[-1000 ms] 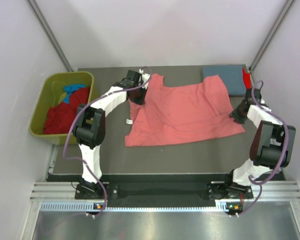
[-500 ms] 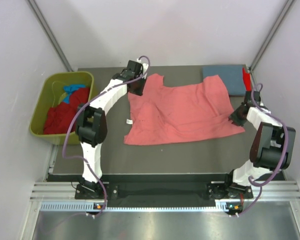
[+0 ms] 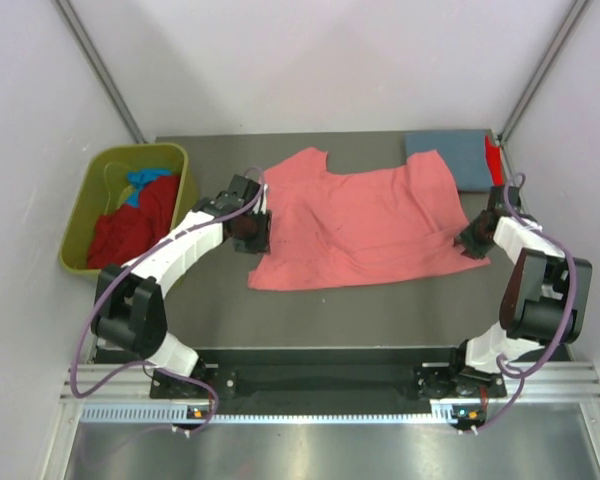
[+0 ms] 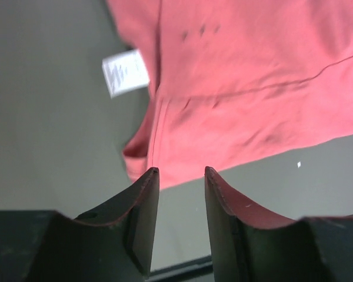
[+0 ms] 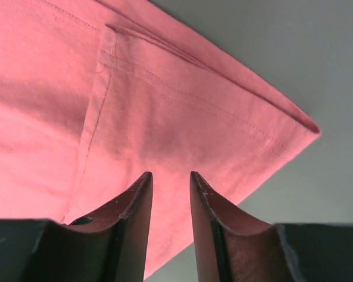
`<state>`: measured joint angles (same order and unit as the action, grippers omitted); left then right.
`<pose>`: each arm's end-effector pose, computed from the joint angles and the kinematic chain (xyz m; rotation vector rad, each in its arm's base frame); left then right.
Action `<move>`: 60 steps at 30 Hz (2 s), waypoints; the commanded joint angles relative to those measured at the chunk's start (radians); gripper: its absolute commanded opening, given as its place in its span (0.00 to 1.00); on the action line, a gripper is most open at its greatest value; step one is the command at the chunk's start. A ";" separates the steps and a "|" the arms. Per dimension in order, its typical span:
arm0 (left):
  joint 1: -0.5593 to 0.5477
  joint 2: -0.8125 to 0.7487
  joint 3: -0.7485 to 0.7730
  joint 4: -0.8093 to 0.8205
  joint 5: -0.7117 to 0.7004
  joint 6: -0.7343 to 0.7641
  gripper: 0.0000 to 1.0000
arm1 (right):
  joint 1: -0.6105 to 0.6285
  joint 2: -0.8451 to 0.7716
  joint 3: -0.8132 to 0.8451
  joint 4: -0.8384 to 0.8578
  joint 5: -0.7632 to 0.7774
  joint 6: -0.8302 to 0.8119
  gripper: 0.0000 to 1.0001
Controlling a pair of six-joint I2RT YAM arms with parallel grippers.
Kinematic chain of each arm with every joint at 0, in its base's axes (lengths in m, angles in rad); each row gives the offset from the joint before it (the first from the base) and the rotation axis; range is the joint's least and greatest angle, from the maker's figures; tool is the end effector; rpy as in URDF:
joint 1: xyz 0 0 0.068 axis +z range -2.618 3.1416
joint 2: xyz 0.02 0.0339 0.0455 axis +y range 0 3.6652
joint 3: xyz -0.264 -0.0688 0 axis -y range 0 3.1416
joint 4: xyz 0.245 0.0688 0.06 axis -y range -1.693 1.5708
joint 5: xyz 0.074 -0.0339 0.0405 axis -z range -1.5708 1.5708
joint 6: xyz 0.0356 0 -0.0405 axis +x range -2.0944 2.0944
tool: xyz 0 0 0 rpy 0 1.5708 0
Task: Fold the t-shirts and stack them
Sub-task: Fold the tshirt
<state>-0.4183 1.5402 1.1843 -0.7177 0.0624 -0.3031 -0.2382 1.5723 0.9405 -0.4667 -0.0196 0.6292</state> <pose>0.2867 -0.1299 0.2520 0.1755 2.6745 -0.3184 0.2950 -0.0709 0.1836 1.1197 2.4327 0.1509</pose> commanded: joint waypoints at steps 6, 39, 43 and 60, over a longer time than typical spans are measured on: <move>0.010 -0.089 -0.202 0.072 0.019 -0.131 0.49 | -0.019 -0.090 0.018 -0.043 0.012 0.003 0.34; 0.096 -0.014 -0.285 0.127 -0.036 -0.160 0.00 | -0.200 -0.031 -0.083 0.098 0.033 0.013 0.41; 0.096 -0.017 -0.293 0.124 -0.050 -0.156 0.00 | -0.199 0.002 -0.075 0.102 0.086 0.030 0.39; 0.096 -0.060 -0.279 0.014 -0.216 -0.111 0.00 | -0.231 -0.276 -0.180 -0.098 0.236 0.075 0.00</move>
<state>-0.3283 1.5265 0.8959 -0.6300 -0.0540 -0.4480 -0.4500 1.3758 0.7547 -0.4870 0.1200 0.6861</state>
